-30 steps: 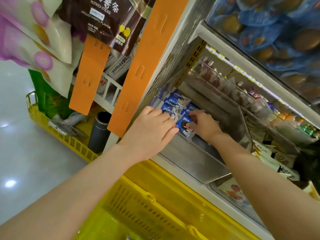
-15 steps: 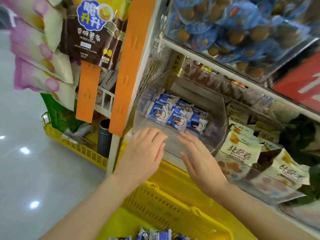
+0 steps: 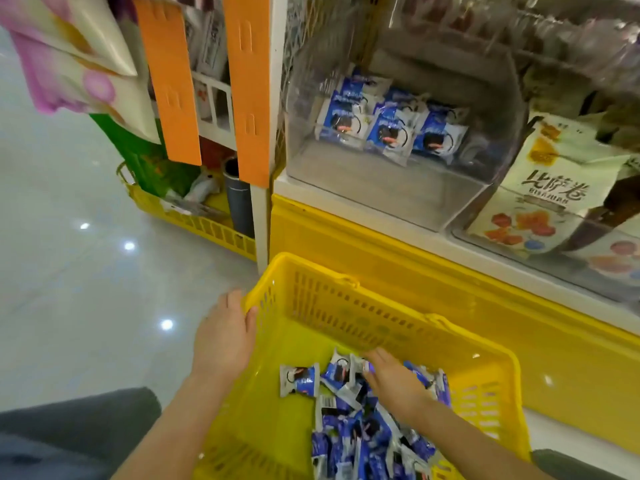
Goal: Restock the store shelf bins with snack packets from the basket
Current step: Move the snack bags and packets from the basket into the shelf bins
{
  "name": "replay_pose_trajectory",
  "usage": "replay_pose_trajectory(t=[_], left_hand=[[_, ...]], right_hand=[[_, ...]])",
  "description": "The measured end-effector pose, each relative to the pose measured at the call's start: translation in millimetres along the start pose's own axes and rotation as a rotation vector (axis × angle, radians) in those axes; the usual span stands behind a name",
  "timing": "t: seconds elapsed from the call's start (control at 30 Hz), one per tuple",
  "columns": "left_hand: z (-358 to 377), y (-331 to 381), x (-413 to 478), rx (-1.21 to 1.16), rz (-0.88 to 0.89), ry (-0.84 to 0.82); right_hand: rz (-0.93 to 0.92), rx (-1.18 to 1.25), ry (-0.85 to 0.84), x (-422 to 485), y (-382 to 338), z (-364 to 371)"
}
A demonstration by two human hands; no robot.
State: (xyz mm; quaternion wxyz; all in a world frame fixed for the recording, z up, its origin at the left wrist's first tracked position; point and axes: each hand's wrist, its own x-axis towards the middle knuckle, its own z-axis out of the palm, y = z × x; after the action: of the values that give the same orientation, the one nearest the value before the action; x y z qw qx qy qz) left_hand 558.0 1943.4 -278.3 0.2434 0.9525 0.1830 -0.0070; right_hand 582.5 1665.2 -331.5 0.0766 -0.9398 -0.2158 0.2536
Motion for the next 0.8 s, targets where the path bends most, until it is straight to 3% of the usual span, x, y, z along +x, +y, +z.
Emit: replay_pose_trajectory(t=[0.1,0.27,0.5,0.8], left_hand=[[14.8,-15.9,-1.2,-0.078,-0.053,-0.024],[20.3,-18.8,3.8,-0.041,-0.043,0.050],[19.8,-14.3,1.0,-0.008,-0.047,0.088],[9.3,-3.4,-2.6,-0.001,-0.082,-0.010]], right_hand=[[0.104,0.122,-0.195,2.5,2.6,44.8],[0.057,0.193,-0.421,3.8,-2.5,90.2],[0.077,0.049,-0.356,19.6,4.3,85.2],[0.091,0.413,0.030,13.3,-13.2,27.2]])
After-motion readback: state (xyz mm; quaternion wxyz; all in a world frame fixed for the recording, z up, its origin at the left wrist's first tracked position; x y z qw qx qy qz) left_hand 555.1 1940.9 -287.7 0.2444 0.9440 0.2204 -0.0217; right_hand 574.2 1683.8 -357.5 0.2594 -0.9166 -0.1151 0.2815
